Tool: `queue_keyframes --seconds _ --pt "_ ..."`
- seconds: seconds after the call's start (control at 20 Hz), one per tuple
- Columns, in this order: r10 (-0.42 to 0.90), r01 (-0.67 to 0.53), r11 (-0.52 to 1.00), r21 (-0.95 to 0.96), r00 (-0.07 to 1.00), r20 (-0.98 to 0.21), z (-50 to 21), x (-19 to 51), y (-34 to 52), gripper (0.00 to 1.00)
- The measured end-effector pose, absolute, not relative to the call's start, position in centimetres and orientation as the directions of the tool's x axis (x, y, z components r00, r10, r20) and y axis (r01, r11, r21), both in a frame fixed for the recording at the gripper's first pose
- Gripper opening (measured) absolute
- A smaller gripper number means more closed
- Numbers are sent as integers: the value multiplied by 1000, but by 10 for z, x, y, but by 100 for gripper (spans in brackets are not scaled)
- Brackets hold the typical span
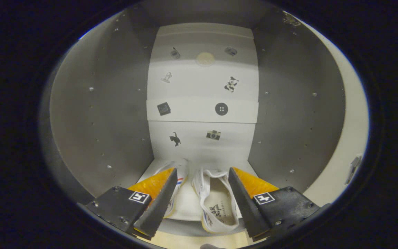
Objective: Open the shoe cabinet door, grab the shoes and put them into the shoe cabinet, then close the shoe cabinet door.
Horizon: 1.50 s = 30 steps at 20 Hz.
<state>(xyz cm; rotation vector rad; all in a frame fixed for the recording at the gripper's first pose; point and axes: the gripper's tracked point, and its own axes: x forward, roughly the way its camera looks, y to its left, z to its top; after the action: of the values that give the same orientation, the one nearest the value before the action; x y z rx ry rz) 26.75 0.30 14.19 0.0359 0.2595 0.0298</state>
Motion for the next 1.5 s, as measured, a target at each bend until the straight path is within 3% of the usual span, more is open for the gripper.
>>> queue_keyframes --seconds 0.9,1.5 --pt "-65 69 997 22 986 -152 171 -69 -15 99" --pt "-281 289 957 34 948 -148 161 -208 -193 99"
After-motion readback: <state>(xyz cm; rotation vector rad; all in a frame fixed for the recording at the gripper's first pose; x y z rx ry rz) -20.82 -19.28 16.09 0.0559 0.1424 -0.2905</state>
